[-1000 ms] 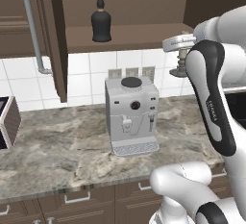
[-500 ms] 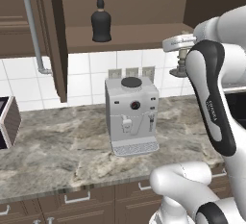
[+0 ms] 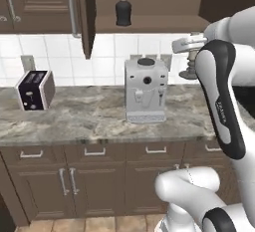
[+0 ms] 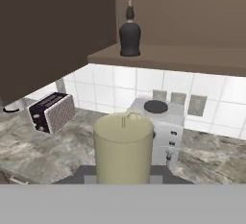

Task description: Get the candle and the liquor from the cabinet and move them to the dining counter.

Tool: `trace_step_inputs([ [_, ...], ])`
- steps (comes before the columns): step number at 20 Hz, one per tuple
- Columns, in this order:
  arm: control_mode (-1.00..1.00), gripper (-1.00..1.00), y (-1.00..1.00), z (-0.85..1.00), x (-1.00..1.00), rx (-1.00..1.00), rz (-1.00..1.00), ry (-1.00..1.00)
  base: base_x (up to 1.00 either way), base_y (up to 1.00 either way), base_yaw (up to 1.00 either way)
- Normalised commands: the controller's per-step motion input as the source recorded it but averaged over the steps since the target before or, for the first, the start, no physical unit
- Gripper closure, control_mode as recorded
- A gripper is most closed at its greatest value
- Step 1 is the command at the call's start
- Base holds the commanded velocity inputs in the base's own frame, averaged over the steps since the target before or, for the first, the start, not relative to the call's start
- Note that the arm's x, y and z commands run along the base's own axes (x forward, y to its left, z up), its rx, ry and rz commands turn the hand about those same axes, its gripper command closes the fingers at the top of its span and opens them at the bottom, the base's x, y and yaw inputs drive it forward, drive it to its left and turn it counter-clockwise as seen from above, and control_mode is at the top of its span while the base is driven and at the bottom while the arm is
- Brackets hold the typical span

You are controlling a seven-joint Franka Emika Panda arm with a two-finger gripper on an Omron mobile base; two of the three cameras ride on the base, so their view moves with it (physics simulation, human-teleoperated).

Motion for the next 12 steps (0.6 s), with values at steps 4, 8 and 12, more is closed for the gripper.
trace_step_inputs([
  [4, 1.00, 1.00, 0.00, 0.00, 0.00, 0.00, 0.00, 0.00, -0.87, 0.00, 0.80],
  [8, 1.00, 1.00, 0.00, 0.00, 0.00, 0.00, 0.00, 0.00, -0.30, 0.00, 0.97],
  [12, 1.00, 1.00, 0.00, 0.00, 0.00, 0.00, 0.00, 0.00, 0.00, 0.01, 1.00],
])
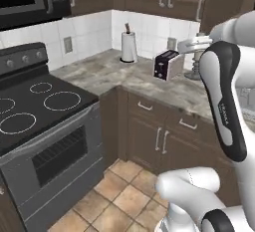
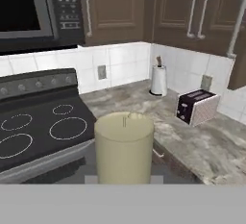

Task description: Get the candle and the liquor from the cabinet and move them to the dining counter.

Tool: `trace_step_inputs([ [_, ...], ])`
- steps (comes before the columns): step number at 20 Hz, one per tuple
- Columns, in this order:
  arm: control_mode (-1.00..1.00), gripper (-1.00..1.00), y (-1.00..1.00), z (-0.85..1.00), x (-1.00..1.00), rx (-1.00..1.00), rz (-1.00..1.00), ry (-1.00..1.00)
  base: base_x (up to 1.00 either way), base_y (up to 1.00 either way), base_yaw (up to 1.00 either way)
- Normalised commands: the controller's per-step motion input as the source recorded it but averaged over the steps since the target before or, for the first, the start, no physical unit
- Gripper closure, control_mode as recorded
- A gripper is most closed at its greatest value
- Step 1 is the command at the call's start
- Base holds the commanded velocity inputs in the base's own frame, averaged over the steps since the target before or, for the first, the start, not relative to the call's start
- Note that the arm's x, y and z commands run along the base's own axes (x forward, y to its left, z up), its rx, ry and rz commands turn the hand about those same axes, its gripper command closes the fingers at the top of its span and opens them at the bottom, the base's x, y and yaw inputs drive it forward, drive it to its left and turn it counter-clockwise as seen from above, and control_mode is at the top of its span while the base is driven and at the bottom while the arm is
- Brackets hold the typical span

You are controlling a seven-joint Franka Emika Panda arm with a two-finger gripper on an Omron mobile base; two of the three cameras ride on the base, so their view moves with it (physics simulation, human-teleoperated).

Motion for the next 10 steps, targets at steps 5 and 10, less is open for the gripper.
trace_step_inputs([
  [5, 1.00, 1.00, 0.00, 0.00, 0.00, 0.00, 0.00, 0.00, 0.00, 0.00, 1.00],
  [10, 1.00, 1.00, 0.00, 0.00, 0.00, 0.00, 0.00, 0.00, 0.00, 0.00, 1.00],
])
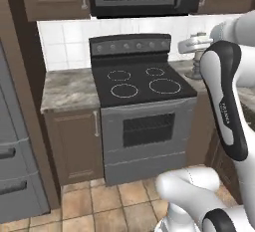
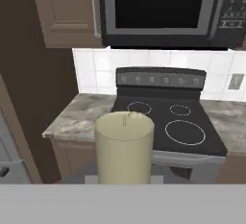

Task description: Get the candle and the liquor from the cabinet and move them to the dining counter.

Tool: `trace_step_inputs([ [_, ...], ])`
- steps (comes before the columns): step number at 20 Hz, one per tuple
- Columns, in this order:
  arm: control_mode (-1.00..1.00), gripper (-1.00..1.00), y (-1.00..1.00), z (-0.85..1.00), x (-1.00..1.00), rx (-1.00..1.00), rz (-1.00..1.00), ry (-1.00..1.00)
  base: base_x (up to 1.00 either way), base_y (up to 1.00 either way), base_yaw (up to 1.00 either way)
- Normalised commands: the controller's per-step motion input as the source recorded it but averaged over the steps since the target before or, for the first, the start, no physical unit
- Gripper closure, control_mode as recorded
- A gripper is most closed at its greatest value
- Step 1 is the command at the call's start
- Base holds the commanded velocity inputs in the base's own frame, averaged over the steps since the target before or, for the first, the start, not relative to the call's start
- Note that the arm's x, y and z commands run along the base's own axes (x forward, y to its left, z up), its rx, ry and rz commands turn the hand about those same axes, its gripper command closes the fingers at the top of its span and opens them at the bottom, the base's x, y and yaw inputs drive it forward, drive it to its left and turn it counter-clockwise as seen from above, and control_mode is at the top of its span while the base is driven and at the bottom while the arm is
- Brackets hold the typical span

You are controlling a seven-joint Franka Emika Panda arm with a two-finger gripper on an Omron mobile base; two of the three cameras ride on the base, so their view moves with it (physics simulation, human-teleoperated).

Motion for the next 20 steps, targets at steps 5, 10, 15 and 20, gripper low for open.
trace_step_inputs([
  [5, 1.00, 1.00, 0.00, 0.00, 0.00, 0.00, 0.00, 0.00, 0.00, 0.00, 1.00],
  [10, 1.00, 1.00, 0.00, 0.00, 0.00, 0.00, 0.00, 0.00, 0.00, 0.00, 1.00],
  [15, 1.00, 1.00, 0.00, 0.00, 0.00, 0.00, 0.00, 0.00, 0.01, 0.00, 1.00],
  [20, 1.00, 1.00, 0.00, 0.00, 0.00, 0.00, 0.00, 0.00, 0.10, 0.00, 0.99],
])
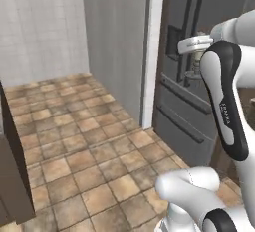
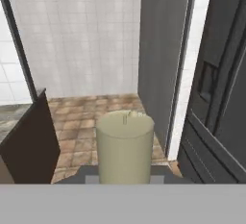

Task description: Get the candle and the liquor from the cabinet and move them to the dining counter.

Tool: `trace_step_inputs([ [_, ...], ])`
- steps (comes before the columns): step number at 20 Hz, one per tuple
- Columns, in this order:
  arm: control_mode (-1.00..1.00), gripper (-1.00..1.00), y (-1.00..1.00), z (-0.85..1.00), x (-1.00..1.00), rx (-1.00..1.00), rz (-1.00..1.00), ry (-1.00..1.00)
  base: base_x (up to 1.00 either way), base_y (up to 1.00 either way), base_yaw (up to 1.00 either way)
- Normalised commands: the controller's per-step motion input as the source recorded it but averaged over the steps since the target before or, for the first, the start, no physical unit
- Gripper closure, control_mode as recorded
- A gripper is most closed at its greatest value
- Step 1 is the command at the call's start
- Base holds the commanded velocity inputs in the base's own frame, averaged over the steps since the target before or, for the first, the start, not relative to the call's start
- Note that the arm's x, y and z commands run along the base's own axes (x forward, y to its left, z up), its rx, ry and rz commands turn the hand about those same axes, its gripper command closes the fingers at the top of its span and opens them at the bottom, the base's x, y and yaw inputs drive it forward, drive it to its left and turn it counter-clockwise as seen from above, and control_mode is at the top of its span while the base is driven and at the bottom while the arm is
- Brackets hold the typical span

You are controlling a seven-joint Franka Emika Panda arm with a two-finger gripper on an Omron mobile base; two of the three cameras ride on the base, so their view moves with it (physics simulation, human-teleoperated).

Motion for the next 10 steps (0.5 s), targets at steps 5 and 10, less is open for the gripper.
trace_step_inputs([
  [5, 1.00, 1.00, 0.00, 0.00, 0.00, 0.00, 0.00, 0.00, 0.07, 0.00, 1.00],
  [10, 1.00, 1.00, 0.00, 0.00, 0.00, 0.00, 0.00, 0.00, 0.05, -0.19, 0.93],
])
